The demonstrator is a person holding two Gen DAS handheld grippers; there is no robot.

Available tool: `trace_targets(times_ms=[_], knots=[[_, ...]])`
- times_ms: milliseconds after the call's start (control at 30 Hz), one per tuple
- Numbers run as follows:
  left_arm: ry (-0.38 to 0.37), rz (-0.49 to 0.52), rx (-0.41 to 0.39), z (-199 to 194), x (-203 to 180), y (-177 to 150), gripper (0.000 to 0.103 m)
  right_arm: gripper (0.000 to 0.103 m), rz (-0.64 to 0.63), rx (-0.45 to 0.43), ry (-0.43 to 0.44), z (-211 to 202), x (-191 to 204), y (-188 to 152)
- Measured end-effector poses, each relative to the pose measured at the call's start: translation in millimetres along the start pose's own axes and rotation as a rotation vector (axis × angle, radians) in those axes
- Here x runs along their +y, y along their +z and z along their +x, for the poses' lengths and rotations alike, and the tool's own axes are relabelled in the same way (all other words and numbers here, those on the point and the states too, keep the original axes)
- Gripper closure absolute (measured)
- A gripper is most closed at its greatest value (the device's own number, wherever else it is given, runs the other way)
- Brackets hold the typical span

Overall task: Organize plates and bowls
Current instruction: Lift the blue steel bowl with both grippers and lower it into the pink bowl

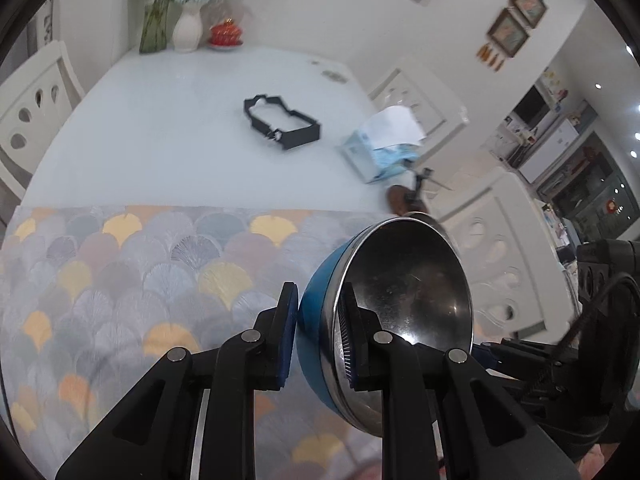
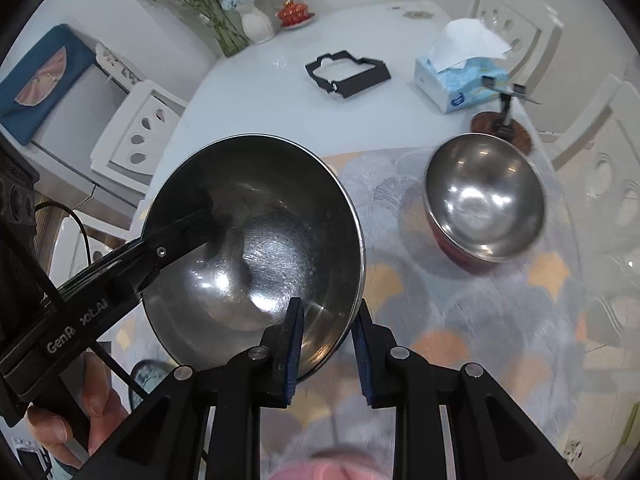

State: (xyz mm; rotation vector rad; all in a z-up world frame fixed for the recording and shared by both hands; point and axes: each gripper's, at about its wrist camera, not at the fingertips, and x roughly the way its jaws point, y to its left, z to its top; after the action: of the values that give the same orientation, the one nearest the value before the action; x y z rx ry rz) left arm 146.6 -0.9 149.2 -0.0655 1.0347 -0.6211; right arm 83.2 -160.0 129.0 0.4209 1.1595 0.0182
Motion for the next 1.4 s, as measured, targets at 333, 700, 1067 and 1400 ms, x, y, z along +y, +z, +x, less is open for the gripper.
trace_targets(times_ms=[333,700,1067,1400], knots=[[-0.031,0.081,-0.075,-68,-50,-36,0.087,0.079,-0.002,-0.087,-0.003,-89,6,-56],[-0.054,0.162,-0.001,-77,-89,-99,0.085,0.078,0.018,-0.024,-0.061,-110,-18,-119],[-0.076,0.076,0.186,-55,-77,-160,0.084,0.078,0.046,0.146,-0.063,-79,-34,-177],[-0.070,0.052,0.259,-48,-72,-187,0.084,0.078,0.067,0.265,-0.049,-57,-40,-205]])
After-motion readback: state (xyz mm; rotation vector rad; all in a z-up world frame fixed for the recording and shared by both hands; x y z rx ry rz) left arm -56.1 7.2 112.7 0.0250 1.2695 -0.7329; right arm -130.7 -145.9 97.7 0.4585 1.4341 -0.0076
